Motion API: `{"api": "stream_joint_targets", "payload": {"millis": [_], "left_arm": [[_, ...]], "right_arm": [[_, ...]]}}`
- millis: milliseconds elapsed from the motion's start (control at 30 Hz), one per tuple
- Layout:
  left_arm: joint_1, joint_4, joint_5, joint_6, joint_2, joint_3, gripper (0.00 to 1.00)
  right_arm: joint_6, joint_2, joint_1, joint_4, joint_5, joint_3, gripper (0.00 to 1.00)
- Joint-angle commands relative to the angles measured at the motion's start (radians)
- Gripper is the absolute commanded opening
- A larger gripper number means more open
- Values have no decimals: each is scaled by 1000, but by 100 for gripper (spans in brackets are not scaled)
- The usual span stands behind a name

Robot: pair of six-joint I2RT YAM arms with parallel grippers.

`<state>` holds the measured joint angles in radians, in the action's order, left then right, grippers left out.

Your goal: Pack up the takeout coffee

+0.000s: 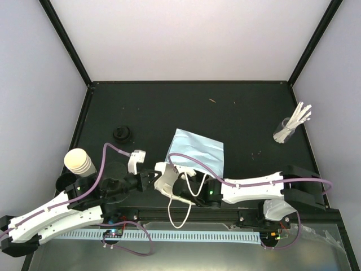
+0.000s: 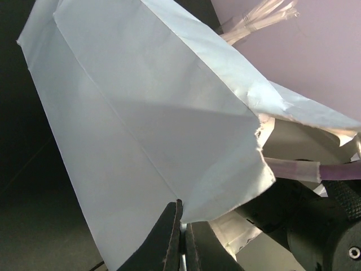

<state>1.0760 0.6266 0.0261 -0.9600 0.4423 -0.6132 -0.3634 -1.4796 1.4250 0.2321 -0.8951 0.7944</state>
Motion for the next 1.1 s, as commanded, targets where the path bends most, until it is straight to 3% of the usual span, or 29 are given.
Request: {"api": "stream_joint_targets", "payload": {"millis": [0,233,500,700,1067], "left_arm": [[7,11,22,-24,-9,-8,1],[7,6,-22,9,8,-14,2],[7,72,-43,52,39,-70,2],[7,98,-81,59,63,-66,1],[7,112,-103,68,60,-75,2]], "right_arm": [[35,72,3,-120,-57,-31,1],[219,82,-42,-131,211,-57,1],[505,9,-52,-91,241,-21,1],[569,-58,-68,-9,335,42,1],[723,-226,-101,116,339,159,1]]}}
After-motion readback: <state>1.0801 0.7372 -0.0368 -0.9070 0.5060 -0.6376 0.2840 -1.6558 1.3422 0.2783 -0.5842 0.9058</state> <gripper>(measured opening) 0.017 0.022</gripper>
